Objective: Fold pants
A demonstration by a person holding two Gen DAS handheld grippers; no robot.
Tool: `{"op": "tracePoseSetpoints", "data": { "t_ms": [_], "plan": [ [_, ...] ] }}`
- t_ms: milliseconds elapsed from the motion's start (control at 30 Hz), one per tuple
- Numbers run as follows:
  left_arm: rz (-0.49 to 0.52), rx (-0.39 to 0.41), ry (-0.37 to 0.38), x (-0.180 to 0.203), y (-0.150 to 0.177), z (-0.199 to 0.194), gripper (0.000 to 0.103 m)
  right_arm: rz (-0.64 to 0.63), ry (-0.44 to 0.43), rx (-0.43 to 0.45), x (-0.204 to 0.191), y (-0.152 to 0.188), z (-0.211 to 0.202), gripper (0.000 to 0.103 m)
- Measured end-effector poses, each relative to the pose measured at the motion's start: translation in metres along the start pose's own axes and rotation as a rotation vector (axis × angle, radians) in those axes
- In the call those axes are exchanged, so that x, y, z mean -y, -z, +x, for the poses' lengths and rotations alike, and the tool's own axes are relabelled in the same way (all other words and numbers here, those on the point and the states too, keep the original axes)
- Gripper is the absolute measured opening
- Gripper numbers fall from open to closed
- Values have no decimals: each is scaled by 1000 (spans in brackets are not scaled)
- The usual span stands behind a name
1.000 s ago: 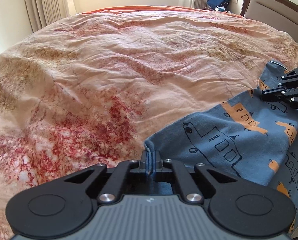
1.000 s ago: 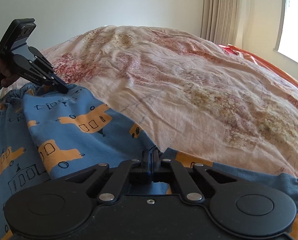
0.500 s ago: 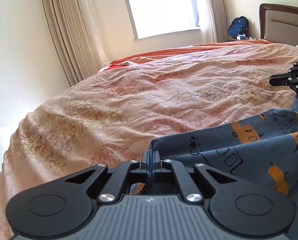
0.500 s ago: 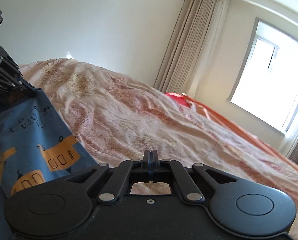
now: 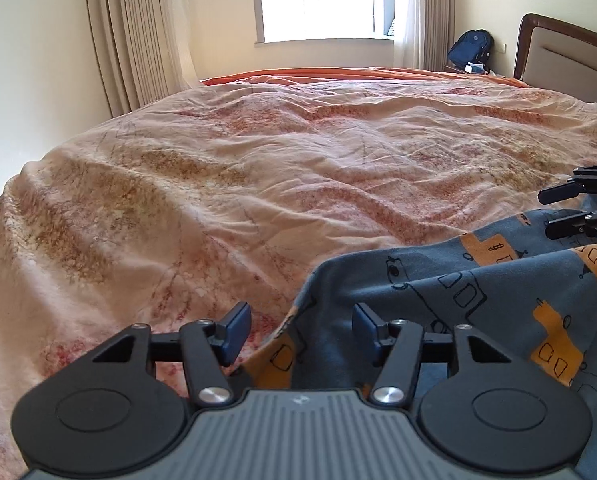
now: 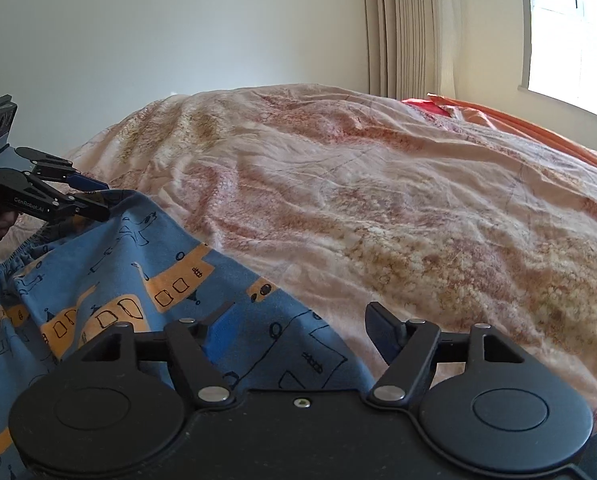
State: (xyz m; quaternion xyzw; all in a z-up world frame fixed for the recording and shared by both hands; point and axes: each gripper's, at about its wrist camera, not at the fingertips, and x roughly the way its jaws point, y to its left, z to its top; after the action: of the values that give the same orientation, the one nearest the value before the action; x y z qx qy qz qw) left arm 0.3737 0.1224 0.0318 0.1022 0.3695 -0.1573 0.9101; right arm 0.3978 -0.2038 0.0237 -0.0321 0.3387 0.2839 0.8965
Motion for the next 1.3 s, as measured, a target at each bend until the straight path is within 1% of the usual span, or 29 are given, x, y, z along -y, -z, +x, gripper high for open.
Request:
{"op": "tracePoseSetpoints", "data": {
  "t_ms": [33,100,133,167,200,233,267,300,333,400,467,533,600,633,733,800,867,1000,1200,1300],
  "plan": [
    [-6,-6,-2,-5,1,-2,66,-1,-7,-16,-1,1,2,71],
    [-37,-22,0,-20,5,-6,68,-22,-13,-41,-3,6,5,55],
    [-53,-30,8,-27,7,-6,68,-31,-19,-50,-5,8,6,38],
    [-70,-39,14,-33,9,-6,68,-37,-23,-59,-7,9,7,24],
    [-88,-50,22,-38,12,-5,66,-42,-31,-68,-8,10,7,19],
    [-103,-59,33,-42,14,-4,63,-50,-40,-77,-10,12,8,9],
    [-120,-64,42,-45,16,-2,47,-62,-42,-82,-13,12,9,4],
    [-132,-62,53,-47,17,-2,26,-76,-32,-81,-16,12,9,3],
    [-143,-59,66,-46,18,-1,18,-84,-18,-77,-18,13,9,2],
    [-142,-36,32,-39,17,-4,7,-104,21,-64,-24,11,6,2],
    [-153,-24,-14,-31,13,-6,4,-149,76,-38,-34,9,2,1],
    [-167,-4,-62,-25,9,-10,3,-208,151,4,-44,4,-4,1],
    [-170,38,-96,-19,5,-20,2,-261,244,64,-53,-2,-12,1],
    [-170,69,-110,-17,3,-28,2,-267,278,100,-56,-6,-16,1],
    [-156,147,-150,-9,-1,-49,2,-276,356,203,-63,-17,-31,2],
    [-138,201,-171,-3,-3,-67,2,-292,381,261,-71,-18,-44,2],
    [-110,244,-178,2,0,-85,2,-297,391,300,-77,-15,-56,2],
    [-57,314,-178,17,17,-124,2,-346,408,375,-95,8,-95,2],
    [-20,379,-147,42,59,-180,1,-329,369,446,-119,53,-161,2],
    [-19,391,-119,52,83,-202,1,-318,329,447,-127,77,-188,2]
  ]
}}
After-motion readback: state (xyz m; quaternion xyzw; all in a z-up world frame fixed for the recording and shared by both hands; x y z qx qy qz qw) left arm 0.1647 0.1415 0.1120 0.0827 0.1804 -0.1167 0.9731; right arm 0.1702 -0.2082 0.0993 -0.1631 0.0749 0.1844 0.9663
